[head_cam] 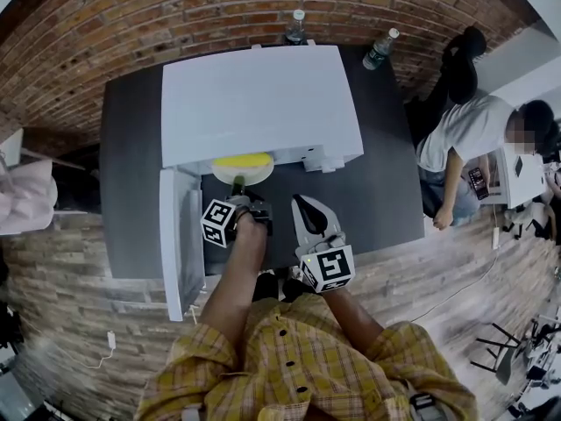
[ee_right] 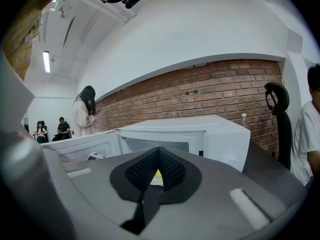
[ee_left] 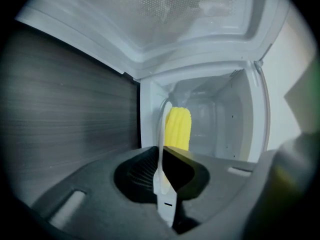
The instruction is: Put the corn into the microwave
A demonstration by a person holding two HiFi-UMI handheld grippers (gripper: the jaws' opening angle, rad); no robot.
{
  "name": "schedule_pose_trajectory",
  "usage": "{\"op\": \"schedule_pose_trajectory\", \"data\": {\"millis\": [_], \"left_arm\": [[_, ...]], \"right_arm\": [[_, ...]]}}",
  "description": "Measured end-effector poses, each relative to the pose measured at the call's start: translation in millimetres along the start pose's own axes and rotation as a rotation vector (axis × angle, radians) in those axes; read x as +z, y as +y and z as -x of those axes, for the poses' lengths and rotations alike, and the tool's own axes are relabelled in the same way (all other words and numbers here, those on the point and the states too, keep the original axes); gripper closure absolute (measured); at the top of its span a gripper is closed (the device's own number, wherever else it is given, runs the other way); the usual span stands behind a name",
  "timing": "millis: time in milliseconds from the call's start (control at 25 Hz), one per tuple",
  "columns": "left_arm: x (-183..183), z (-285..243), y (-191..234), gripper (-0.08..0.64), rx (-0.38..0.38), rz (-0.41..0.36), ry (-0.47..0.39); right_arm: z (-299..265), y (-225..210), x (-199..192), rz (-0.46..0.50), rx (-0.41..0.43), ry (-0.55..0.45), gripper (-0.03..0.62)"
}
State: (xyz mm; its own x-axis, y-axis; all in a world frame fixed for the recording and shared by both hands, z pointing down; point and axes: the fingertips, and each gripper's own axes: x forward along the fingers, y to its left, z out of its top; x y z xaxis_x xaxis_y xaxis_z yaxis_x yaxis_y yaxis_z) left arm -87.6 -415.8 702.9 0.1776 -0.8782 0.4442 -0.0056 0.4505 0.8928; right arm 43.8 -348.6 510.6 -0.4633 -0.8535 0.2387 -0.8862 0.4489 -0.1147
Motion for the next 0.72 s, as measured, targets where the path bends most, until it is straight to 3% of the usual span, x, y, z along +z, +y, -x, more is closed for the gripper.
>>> {"op": "schedule_pose_trajectory", "data": {"millis": [720], "left_arm": [[2.5, -31.2, -3.3, 0.548, 0.106, -0.016, -0.011]], "right_arm": [[-13.1, -6.3, -3.8, 0.000, 0.013, 0.015, 0.589]]}}
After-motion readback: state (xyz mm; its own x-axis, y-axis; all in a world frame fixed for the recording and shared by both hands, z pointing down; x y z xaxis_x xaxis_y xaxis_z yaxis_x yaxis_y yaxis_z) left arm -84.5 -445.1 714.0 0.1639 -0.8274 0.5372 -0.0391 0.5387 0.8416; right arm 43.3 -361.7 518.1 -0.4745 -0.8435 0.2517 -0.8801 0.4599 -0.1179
